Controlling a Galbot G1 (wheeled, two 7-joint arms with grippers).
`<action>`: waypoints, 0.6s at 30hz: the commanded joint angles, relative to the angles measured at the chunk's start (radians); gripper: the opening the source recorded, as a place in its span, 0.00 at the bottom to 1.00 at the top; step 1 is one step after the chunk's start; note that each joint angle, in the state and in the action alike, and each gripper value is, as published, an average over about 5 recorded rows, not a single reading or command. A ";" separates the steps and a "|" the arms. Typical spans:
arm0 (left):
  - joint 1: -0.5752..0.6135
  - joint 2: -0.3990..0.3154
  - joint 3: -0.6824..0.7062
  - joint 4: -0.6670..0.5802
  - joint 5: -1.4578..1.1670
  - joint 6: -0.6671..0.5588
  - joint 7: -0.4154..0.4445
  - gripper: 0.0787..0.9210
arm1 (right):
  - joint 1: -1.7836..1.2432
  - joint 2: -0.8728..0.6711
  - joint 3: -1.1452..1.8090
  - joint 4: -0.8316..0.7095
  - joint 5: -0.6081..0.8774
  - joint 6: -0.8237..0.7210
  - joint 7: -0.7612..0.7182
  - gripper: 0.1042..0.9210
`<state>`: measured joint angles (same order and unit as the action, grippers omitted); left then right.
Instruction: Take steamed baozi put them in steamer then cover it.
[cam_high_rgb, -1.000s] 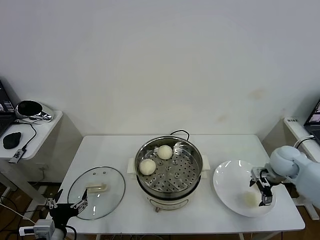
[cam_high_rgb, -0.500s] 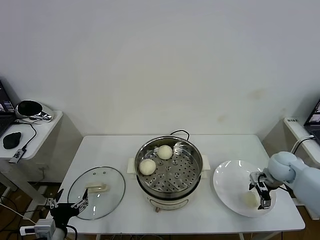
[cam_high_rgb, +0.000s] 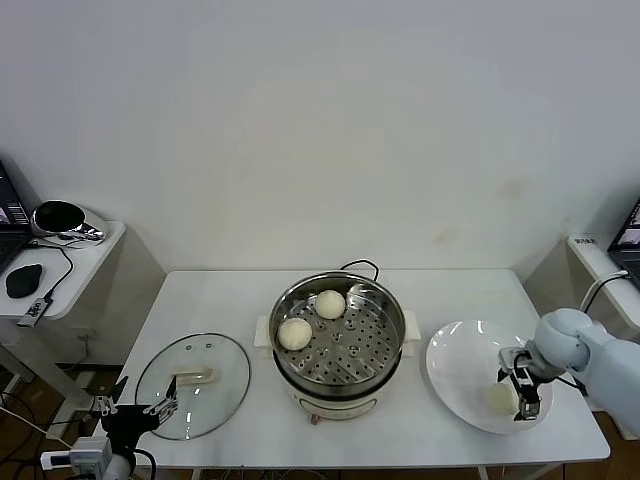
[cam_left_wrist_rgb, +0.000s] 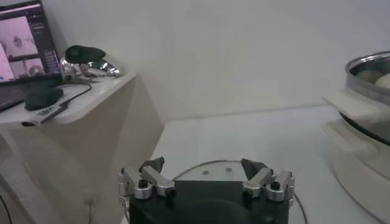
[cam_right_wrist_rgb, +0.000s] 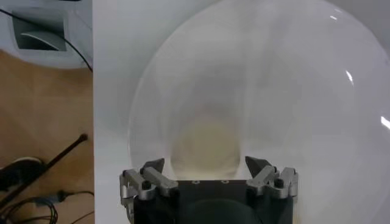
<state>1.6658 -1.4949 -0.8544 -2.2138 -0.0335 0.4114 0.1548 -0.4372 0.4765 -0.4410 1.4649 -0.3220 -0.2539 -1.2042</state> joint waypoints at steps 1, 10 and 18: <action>0.003 0.000 0.002 0.000 0.000 0.000 0.000 0.88 | -0.004 0.000 0.002 -0.001 0.004 -0.005 0.011 0.69; 0.001 0.002 0.001 -0.003 -0.001 0.000 0.001 0.88 | 0.040 -0.010 0.010 0.005 0.040 -0.011 -0.015 0.60; -0.007 0.003 0.002 -0.003 -0.006 0.000 0.002 0.88 | 0.345 -0.022 -0.156 0.040 0.166 -0.032 -0.060 0.59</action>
<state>1.6621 -1.4929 -0.8532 -2.2173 -0.0363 0.4113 0.1558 -0.3273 0.4571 -0.4770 1.4872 -0.2520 -0.2768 -1.2364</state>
